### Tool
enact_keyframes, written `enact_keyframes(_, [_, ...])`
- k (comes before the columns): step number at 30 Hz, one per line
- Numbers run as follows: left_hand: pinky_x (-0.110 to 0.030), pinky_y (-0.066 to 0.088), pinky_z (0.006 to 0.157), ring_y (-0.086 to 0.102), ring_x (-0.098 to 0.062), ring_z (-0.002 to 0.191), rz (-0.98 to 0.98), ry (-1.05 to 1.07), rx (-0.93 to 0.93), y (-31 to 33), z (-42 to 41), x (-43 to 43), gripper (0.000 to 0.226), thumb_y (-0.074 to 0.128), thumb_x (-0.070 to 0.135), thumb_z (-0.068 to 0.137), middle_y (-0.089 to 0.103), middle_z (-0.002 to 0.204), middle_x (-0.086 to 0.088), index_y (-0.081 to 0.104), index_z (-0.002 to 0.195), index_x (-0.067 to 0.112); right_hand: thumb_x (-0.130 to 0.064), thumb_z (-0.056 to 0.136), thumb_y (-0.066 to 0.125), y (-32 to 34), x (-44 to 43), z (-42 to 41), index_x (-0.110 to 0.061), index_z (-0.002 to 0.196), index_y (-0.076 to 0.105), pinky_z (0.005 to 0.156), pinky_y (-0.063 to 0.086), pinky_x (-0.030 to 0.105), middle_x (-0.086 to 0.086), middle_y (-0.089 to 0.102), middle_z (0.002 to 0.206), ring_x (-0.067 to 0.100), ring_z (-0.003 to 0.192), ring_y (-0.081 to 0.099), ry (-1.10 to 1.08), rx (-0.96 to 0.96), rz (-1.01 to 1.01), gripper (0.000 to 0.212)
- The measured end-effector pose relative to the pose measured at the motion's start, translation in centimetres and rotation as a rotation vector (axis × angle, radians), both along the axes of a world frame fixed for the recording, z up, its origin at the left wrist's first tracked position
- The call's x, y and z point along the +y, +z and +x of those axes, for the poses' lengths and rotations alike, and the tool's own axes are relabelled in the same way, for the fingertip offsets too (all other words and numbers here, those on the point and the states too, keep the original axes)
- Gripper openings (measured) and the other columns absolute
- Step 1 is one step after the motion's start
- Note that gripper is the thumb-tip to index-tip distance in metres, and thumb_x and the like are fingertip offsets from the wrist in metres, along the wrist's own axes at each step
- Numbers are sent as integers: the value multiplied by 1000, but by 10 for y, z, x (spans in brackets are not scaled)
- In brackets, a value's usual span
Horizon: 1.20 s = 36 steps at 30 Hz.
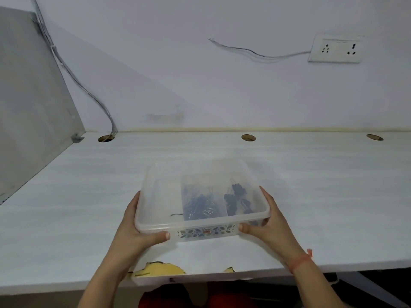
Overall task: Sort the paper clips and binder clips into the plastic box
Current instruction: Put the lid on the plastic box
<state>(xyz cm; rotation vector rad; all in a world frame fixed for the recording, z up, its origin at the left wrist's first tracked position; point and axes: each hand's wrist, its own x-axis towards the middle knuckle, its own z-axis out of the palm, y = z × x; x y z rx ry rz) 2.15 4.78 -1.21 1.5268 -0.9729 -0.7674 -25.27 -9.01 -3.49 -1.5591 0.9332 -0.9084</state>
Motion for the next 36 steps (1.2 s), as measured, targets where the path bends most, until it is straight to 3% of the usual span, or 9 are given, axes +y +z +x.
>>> enact_keyframes(2, [-17, 44, 79, 52, 5, 110, 16, -1, -38, -6, 4, -4, 104, 88, 5, 53, 51, 126, 23, 37, 138, 37, -24, 49, 91, 0, 1, 3, -25, 134, 47, 91, 52, 20, -11, 62, 125, 2, 114, 59, -39, -1, -29, 95])
enact_keyframes(5, [-21, 47, 76, 56, -7, 107, 35, 67, -22, -13, 8, -14, 89, 85, 8, 61, 57, 122, 12, 41, 135, 32, -24, 50, 89, 2, -1, 11, -22, 122, 56, 80, 54, 14, -7, 69, 112, 0, 102, 65, -74, -13, -49, 79])
enact_keyframes(8, [-22, 47, 70, 59, -13, 101, 14, 123, 17, -16, 14, -31, 81, 83, 4, 63, 59, 114, 7, 44, 131, 24, -23, 53, 90, 0, -17, 22, -22, 120, 57, 87, 57, 29, -4, 70, 113, 9, 105, 66, -73, -42, -4, 75])
enact_keyframes(11, [-18, 45, 68, 58, -5, 94, -4, 125, -14, -17, 22, -54, 78, 82, -3, 61, 59, 106, 13, 45, 125, 23, -18, 54, 90, 0, -41, 30, -21, 119, 58, 90, 56, 39, -2, 70, 114, 12, 107, 66, -65, -67, 40, 73])
enact_keyframes(15, [-16, 42, 68, 56, 2, 91, 14, 148, -121, -19, 37, -87, 79, 84, 2, 60, 53, 100, 26, 43, 120, 33, -11, 57, 88, 0, -75, 47, -21, 116, 59, 81, 57, 23, -5, 71, 110, 7, 101, 68, -77, -68, 42, 67])
enact_keyframes(18, [-15, 43, 69, 58, -9, 93, 24, 174, -161, -22, 54, -119, 80, 86, 7, 58, 57, 101, 21, 47, 124, 29, -7, 59, 87, -2, -108, 63, -17, 116, 60, 72, 55, 16, -6, 71, 109, -1, 94, 68, -82, -66, 40, 63])
enact_keyframes(21, [-16, 44, 70, 59, -14, 98, 33, 184, -172, -24, 70, -150, 81, 86, 8, 58, 59, 104, 13, 48, 127, 24, -12, 58, 88, -3, -140, 79, -19, 115, 61, 75, 55, 18, -8, 71, 109, 2, 97, 68, -89, -54, 28, 64])
enact_keyframes(26, [-21, 46, 75, 61, -15, 100, 37, 187, -172, -29, 98, -195, 80, 87, 9, 56, 61, 104, 14, 49, 124, 29, -23, 52, 92, -11, -187, 102, -22, 114, 62, 88, 54, 27, -9, 71, 110, 8, 104, 65, -107, -3, -33, 69])
enact_keyframes(36, [-21, 46, 77, 62, -14, 101, 3, 180, -163, -32, 117, -234, 83, 87, 6, 56, 62, 111, 8, 50, 128, 25, -21, 53, 92, -15, -230, 121, -22, 114, 62, 82, 54, 20, -9, 71, 109, 7, 103, 66, -96, 12, -67, 67])
